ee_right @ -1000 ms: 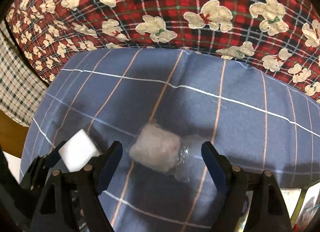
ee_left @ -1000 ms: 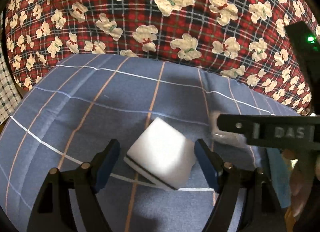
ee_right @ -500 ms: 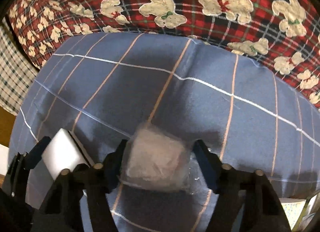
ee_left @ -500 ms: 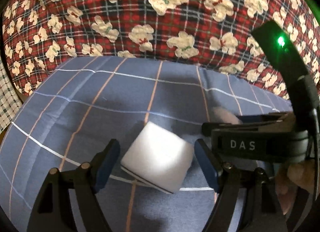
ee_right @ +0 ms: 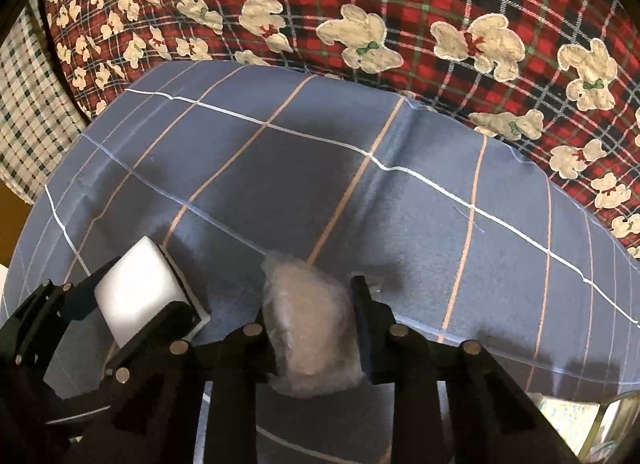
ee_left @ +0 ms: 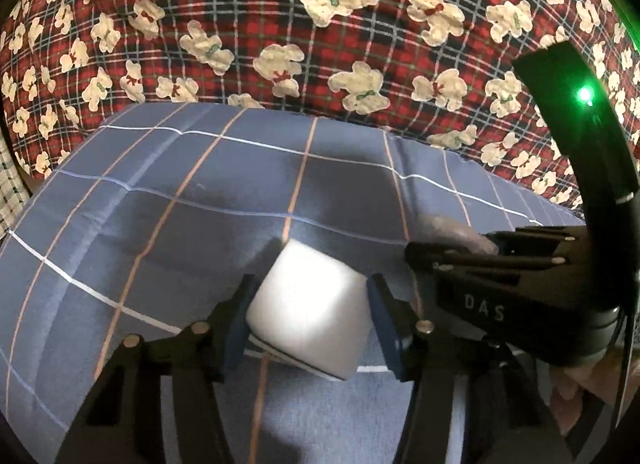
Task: Organize soft objects
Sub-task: 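Grasp the white sponge with the left tool while the right tool grasps the plastic cotton bag, then lift the sponge and cotton bag and carry both toward the gold tray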
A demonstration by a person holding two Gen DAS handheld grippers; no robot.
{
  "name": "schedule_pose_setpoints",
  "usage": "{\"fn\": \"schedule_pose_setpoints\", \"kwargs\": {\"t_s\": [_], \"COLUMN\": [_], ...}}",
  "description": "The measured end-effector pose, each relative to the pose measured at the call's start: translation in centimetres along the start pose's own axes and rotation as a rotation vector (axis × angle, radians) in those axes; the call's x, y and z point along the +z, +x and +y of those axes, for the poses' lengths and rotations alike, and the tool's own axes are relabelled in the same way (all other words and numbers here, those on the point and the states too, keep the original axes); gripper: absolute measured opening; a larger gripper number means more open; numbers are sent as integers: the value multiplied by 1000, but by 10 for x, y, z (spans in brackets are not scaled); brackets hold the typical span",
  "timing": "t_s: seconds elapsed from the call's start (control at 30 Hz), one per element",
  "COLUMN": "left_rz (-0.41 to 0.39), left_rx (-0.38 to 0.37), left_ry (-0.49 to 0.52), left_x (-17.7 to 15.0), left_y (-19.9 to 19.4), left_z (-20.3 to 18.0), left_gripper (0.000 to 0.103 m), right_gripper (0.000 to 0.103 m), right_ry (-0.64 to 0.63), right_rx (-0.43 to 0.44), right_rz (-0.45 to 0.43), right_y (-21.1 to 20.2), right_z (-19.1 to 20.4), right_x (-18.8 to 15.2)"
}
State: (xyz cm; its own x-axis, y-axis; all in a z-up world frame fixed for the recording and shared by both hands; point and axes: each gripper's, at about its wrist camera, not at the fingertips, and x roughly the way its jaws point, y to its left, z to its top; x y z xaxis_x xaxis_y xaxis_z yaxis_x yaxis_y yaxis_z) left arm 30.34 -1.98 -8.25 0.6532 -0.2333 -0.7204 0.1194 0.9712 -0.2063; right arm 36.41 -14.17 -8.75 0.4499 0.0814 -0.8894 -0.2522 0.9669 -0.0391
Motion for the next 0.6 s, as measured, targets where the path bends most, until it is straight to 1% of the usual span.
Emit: {"fn": "schedule_pose_setpoints", "kwargs": {"t_s": [0.1,0.37,0.43,0.47,0.6], "left_rz": [-15,-82,-103,-115,-128], "left_rx": [5,57,72,66,79], "left_ry": [-8,-53,-64,-77,-120], "left_x": [-4,-17,-21,-24,-30], "left_y": [-7,-31,-38,-41,-49], "left_z": [3,14,17,20,32], "left_gripper": [54,54,54,54,54], "right_gripper": [28,27,27,27,27], "right_ry": [5,46,60,67,70], "right_rx": [6,41,50,47,51], "right_rz": [-5,-23,-21,-26,-38], "right_y": [-5,-19,-20,-21,-24], "right_z": [2,12,19,22,30], "right_x": [-4,-16,-23,-27,-40]}}
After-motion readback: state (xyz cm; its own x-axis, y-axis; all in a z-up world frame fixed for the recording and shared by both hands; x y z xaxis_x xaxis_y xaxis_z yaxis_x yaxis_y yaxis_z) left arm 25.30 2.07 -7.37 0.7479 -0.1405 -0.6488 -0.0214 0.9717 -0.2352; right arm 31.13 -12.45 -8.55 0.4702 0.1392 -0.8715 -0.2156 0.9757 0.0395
